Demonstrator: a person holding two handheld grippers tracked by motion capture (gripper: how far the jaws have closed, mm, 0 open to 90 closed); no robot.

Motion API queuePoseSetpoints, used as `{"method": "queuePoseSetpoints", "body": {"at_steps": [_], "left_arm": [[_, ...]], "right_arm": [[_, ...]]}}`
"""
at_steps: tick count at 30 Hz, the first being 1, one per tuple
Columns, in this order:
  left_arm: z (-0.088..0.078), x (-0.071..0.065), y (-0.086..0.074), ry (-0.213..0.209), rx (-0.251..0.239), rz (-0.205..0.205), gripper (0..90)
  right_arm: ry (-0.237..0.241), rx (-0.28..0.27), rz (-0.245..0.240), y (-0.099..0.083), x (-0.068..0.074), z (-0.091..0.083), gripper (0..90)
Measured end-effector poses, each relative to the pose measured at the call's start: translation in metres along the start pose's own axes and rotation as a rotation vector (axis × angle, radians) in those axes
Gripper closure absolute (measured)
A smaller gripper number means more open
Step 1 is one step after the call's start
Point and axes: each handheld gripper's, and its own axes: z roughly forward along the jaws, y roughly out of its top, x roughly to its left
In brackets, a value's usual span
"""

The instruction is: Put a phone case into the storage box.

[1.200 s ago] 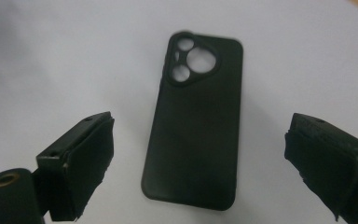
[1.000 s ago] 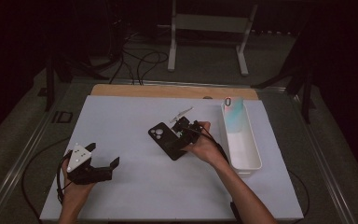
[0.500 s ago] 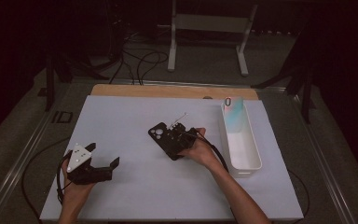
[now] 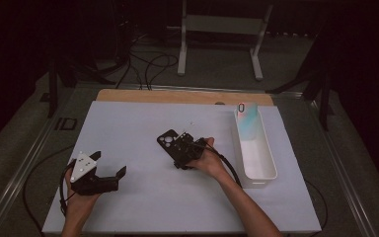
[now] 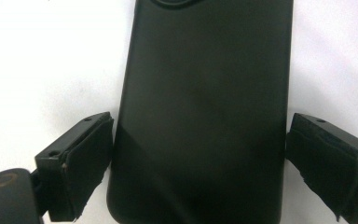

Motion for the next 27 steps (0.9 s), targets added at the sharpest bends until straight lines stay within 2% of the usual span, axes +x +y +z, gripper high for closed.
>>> {"method": "queuePoseSetpoints", "body": {"at_steps": [1, 10, 14, 22, 25, 27], "left_arm": [[0.0, 0.0, 0.0, -0.001, 0.004, 0.003, 0.4], [0.0, -0.001, 0.0, -0.002, 0.005, 0.004, 0.4], [0.001, 0.0, 0.0, 0.001, 0.009, -0.002, 0.4], [0.004, -0.002, 0.0, 0.004, 0.029, -0.008, 0.4], [0.006, -0.003, 0.0, 0.004, 0.045, -0.008, 0.4], [0.006, -0.003, 0.001, 0.002, 0.05, -0.009, 0.4]], "right_arm": [[0.003, 0.007, 0.013, 0.0, -0.001, 0.0, 8.5], [0.0, 0.023, 0.02, 0.001, 0.002, -0.002, 14.0], [-0.001, 0.002, 0.026, -0.002, 0.002, -0.004, 15.0], [0.052, -0.064, 0.033, -0.005, -0.001, -0.024, 15.0], [0.058, -0.078, 0.028, -0.005, -0.002, -0.03, 15.0], [0.083, -0.102, 0.044, -0.006, -0.003, -0.035, 15.0]]}}
